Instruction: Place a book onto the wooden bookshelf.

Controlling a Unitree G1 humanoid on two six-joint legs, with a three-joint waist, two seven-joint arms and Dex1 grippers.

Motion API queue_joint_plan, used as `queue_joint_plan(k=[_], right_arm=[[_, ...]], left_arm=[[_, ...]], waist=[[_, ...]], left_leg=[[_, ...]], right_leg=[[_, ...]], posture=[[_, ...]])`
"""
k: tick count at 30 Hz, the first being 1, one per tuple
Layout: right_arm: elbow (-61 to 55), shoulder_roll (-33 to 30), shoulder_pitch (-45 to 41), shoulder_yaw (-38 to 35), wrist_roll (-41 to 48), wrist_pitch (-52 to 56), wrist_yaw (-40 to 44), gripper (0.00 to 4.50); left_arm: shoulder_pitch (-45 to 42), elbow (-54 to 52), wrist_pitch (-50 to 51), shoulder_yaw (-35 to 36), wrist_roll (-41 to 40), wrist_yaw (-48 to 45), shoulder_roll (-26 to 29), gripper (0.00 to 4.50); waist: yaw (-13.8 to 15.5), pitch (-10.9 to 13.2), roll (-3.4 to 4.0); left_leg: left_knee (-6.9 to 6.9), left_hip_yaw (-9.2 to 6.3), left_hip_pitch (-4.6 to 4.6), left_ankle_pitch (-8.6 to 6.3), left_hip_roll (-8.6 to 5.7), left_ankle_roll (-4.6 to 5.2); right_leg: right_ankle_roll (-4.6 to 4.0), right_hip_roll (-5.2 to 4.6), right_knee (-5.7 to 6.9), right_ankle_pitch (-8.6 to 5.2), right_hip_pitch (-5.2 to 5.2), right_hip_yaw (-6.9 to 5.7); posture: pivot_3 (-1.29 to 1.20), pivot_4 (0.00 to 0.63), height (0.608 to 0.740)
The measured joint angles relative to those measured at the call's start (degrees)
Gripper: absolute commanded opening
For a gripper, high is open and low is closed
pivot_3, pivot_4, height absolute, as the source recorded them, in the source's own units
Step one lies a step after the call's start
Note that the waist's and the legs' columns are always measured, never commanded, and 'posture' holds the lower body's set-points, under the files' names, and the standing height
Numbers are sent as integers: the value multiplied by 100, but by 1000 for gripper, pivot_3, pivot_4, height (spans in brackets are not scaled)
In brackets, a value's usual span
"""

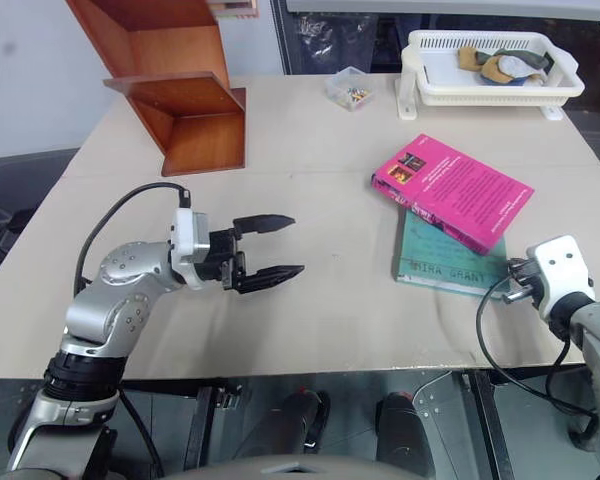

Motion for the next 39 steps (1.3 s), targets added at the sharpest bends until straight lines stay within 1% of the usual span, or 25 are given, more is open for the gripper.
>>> queue_joint_plan(k=[5,12,17,20,21,25,28,29,32,39], right_arm=[[-306,202,46,242,54,23,-11,44],[-521,534,5,856,76,128,-77,44],[-925,655,76,870,68,270,-283,44],[-1434,653,334,556,239,499,-328,783],[-1562,653,354,448,271,567,-378,1187],[-1870,773,249,205,348,928,-708,1187],[-1867,914,-140,244,427,1142,-895,223],[-1865,913,-256,292,422,1177,-936,104],[-1755,1019,-518,418,432,1315,-1043,104],[-1831,1122,-594,647,756,1857,-1045,104]], left_arm=[[-92,40,9,-8,5,-4,-33,4500],[-224,96,170,-9,3,74,-62,4500],[-293,96,681,-2,-73,511,-197,4500],[-415,94,1002,4,-158,744,-262,4500],[-430,94,1027,4,-161,768,-266,4500],[-446,101,1023,-6,-146,754,-294,4500],[-473,160,985,-20,-96,722,-322,4500],[-478,173,973,-28,-89,709,-330,4500],[-557,262,950,-27,-19,692,-334,4500],[-483,236,943,2,-3,699,-314,4500]], waist=[[-13,0,0],[-6,0,0],[6,0,0],[15,0,-1],[12,0,-1],[-15,0,0],[-13,0,0],[-4,0,0],[10,0,-1],[-11,0,0]], left_leg=[[0,1,0,0,1,-1],[0,1,0,0,0,-1],[0,0,-1,0,-1,-1],[0,-5,-4,0,-1,-1],[0,-5,-3,0,-2,-1],[0,0,1,0,3,-1],[0,1,2,1,3,-1],[0,1,2,1,2,-1],[0,1,-1,1,1,-1],[-1,2,-3,0,1,-1]], right_leg=[[0,0,0,0,-2,3],[0,1,0,0,-2,3],[0,1,1,0,-3,2],[0,0,1,0,-3,-2],[0,1,0,0,-3,-1],[0,4,3,0,-3,3],[0,4,5,0,-3,4],[0,3,5,0,-3,4],[0,2,3,0,-4,2],[-1,2,1,0,-7,8]], posture=[[0,150,740],[0,150,740],[0,150,740],[0,150,740],[0,150,740],[0,150,740],[0,150,740],[0,150,740],[0,150,740],[0,150,740]])
